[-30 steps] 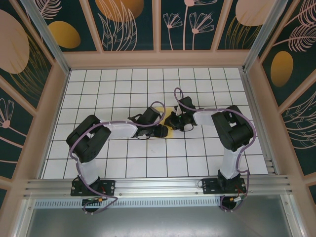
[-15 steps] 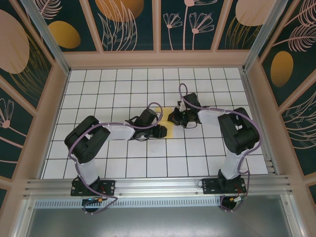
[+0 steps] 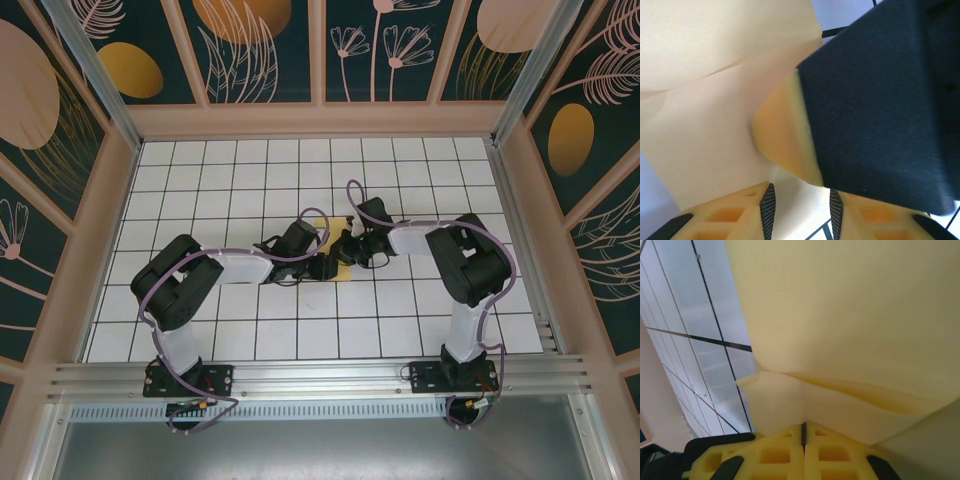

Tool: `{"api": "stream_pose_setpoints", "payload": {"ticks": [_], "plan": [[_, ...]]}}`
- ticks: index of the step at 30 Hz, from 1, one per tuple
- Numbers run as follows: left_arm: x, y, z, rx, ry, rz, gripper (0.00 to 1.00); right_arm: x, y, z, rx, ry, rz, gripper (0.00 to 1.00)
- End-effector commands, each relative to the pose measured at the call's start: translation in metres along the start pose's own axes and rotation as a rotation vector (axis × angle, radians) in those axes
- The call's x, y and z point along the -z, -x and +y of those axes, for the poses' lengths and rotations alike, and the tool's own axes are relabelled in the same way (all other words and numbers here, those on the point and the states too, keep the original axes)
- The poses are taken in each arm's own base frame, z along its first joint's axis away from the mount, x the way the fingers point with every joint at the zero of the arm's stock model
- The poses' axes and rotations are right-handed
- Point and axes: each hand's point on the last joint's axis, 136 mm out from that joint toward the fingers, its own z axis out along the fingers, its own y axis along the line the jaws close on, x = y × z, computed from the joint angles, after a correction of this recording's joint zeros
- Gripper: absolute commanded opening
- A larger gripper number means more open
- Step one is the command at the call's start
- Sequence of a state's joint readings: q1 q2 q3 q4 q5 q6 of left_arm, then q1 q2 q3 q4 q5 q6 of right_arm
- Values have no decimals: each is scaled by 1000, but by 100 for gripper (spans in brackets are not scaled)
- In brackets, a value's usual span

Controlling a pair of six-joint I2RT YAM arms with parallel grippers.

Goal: Fold a paper plane with a square sheet of paper (fold left side to right side)
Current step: Fold the triangle a second time at the center of the table.

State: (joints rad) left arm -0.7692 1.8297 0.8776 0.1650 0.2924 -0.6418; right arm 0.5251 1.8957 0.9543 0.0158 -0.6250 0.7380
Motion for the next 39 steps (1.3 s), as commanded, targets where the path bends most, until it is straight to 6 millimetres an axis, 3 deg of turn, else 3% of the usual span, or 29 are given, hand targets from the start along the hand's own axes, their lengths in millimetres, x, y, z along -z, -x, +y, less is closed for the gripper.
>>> {"api": "stream_pose_setpoints", "payload": {"ticks": [1,13,32,37,39], "plan": [[-8,-52,26,70,64,173,38,-5,5,-6,10,-53,-11,2],[-10,-60,35,88,87,191,37,7,21,-49,18,-243,-76,3],[-10,-64,36,98,84,199,36,48,65,-74,-3,-245,-190,4],[-10,-64,35,96,80,198,36,60,77,-75,-5,-251,-217,4],[-10,-63,34,95,79,195,36,65,80,-67,10,-239,-231,4]]}}
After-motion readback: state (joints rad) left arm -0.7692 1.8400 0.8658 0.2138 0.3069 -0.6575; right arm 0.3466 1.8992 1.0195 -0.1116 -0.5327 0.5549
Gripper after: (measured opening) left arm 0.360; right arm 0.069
